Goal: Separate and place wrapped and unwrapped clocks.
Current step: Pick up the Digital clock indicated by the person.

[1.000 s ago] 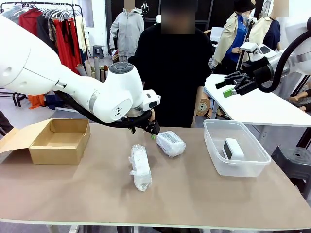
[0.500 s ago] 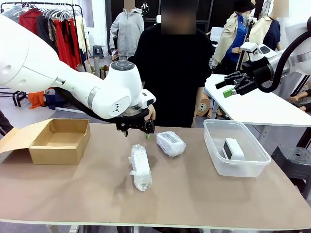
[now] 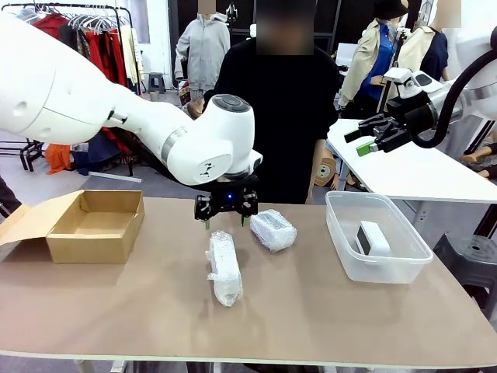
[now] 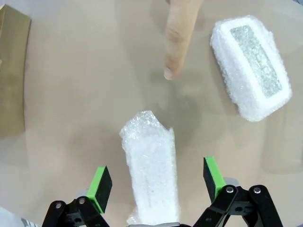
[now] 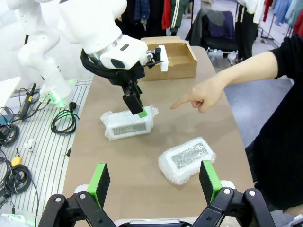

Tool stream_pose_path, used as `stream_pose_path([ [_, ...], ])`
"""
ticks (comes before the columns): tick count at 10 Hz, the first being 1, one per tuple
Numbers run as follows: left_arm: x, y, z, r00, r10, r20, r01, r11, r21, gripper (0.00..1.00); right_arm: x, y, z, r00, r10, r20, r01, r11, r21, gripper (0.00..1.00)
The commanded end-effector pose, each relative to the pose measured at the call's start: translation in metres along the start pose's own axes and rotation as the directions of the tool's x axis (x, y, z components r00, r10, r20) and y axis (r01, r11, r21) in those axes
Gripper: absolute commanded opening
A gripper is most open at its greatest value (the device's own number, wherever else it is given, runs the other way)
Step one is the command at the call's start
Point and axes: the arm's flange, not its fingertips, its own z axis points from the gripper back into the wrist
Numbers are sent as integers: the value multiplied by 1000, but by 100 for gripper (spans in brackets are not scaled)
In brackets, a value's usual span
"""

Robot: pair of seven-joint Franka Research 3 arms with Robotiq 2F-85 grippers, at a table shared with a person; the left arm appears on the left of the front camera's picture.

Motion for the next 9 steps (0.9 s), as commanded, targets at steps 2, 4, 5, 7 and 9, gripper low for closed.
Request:
stream_pose_path([
  [2,-2,-2,-22,999,-24,-40,25,1000,13,100,0,0,1,1000,2,-3,-2,1000,-3,100],
  [4,-5,2,-33,998,-33,-58,33,999,-13,100,0,0,1,1000,2,-3,-2,1000,-3,100],
  [5,-7,5,-39,996,-55,-69,53,998,-27,100,0,0,1,1000,2,-3,-2,1000,-3,100],
  [7,-12,8,-46,993,-76,-92,72,996,-52,100,0,0,1,1000,2,-3,-2,1000,-3,100],
  [9,-21,8,-48,992,-71,-103,67,997,-44,100,0,0,1,1000,2,-3,-2,1000,-3,100],
])
